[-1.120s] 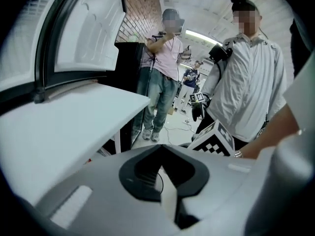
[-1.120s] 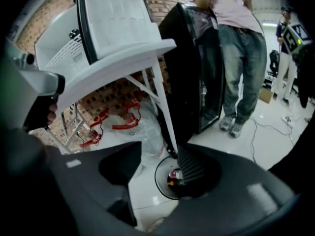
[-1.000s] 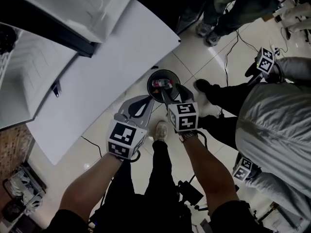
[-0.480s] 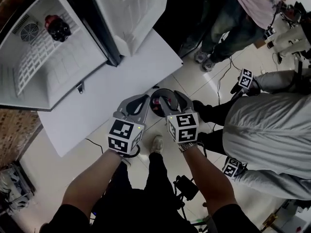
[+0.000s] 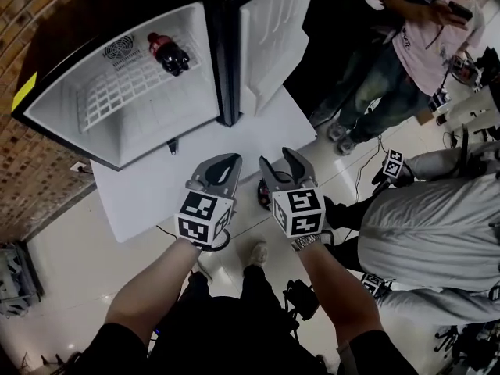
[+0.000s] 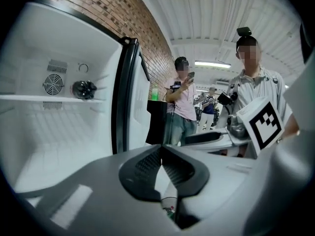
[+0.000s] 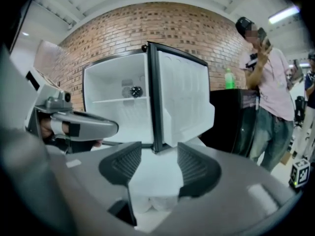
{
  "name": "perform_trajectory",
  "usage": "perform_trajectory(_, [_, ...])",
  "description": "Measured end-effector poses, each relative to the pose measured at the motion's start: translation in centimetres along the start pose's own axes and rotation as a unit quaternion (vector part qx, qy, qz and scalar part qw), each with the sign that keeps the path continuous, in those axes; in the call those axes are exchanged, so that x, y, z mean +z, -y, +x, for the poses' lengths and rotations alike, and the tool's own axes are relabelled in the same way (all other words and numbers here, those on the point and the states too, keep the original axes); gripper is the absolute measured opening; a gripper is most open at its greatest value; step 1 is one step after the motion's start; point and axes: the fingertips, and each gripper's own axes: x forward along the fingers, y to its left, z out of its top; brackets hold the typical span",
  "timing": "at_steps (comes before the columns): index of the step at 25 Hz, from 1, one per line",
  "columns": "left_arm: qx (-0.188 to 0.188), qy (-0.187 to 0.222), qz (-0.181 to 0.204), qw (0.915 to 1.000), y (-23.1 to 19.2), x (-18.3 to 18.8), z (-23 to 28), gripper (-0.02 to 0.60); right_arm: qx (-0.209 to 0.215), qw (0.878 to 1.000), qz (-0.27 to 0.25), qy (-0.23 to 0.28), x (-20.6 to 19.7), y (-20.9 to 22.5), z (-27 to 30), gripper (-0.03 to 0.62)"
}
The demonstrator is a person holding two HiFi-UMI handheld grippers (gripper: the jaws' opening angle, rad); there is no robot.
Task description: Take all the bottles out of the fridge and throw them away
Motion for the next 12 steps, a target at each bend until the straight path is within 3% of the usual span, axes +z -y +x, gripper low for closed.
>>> perform_trajectory(12, [0.088,0.047,0.005,0.9950,-8.6,5.4,-7.8,0.003,0.071,0.994,-0.058,0.057,10.5,-8.6,4.8,0.230])
